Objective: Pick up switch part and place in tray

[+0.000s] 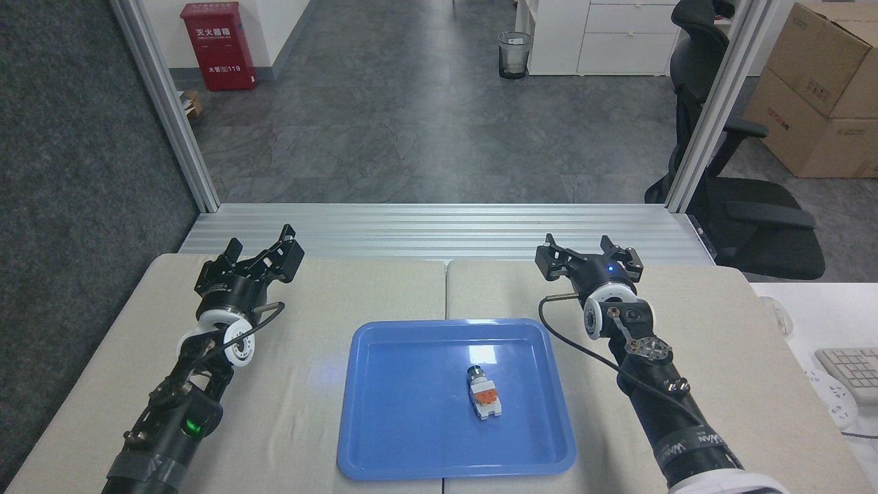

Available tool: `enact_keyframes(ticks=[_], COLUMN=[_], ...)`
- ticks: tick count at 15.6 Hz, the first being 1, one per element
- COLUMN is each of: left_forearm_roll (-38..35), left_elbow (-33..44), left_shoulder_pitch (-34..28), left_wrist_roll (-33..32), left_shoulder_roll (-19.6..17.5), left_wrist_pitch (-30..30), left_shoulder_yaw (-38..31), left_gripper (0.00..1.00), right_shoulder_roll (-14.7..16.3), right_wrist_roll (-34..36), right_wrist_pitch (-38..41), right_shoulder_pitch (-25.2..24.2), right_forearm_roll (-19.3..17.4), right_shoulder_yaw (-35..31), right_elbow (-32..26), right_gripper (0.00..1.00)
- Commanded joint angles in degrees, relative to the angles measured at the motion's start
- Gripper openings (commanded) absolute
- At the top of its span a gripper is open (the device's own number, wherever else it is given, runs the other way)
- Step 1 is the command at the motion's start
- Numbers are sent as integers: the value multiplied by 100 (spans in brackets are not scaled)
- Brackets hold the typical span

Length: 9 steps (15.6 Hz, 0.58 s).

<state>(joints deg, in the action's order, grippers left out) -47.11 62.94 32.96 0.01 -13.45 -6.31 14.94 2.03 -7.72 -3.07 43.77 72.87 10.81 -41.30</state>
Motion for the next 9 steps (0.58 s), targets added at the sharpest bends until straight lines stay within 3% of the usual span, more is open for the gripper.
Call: enact_keyframes(ticks=[1, 4, 9], left_forearm_roll=[0, 0, 0], left_elbow=[-1, -1, -1], left_shoulder_pitch=[0, 0, 0], left_wrist_roll=[-1, -1, -1], left_shoulder_roll=[0, 0, 0], left_wrist_pitch=[-2, -2, -2], left_shoulder_yaw=[0, 0, 0], left_gripper=[100, 100, 100], right_shoulder_roll=[77, 122, 569], right_wrist_roll=[77, 296, 682], right_wrist_pitch=[-18, -10, -27], right_shoulder_pitch=[-140, -193, -657], right_forearm_roll=[-18, -62, -53], right_shoulder_yaw=[9, 18, -52], right_elbow=[-519, -554, -1819], right_gripper=[98, 98, 99])
